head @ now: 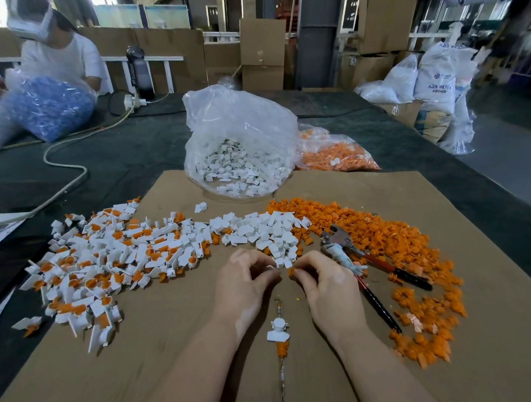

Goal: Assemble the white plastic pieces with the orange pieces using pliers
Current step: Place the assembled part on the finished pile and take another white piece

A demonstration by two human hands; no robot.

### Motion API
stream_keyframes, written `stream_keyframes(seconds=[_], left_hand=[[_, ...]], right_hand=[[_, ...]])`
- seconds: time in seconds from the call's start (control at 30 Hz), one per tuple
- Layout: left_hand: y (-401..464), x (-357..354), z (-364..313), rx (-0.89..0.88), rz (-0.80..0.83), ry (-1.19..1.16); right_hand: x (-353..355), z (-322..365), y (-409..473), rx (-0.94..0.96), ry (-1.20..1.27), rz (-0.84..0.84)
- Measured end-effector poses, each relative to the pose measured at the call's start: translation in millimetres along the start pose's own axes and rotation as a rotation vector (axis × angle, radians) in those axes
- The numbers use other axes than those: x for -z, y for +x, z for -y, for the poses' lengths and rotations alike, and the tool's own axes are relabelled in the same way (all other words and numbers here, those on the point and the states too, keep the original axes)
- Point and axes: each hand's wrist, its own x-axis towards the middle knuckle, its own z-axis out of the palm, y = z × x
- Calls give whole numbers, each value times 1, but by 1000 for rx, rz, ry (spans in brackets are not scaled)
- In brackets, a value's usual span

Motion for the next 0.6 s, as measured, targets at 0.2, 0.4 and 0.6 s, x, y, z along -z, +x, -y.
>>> stream_keyframes(seconds=[0.2, 0.4, 0.6], left_hand=[[-2, 0, -3, 75, -6, -156], [-2, 1, -5, 51, 84, -100], [-3, 3, -7, 64, 128, -134]], right_hand=[[0, 0, 1, -76, 119, -17], [-1, -1, 1, -84, 151, 3], [-2, -2, 1, -38, -33, 22]])
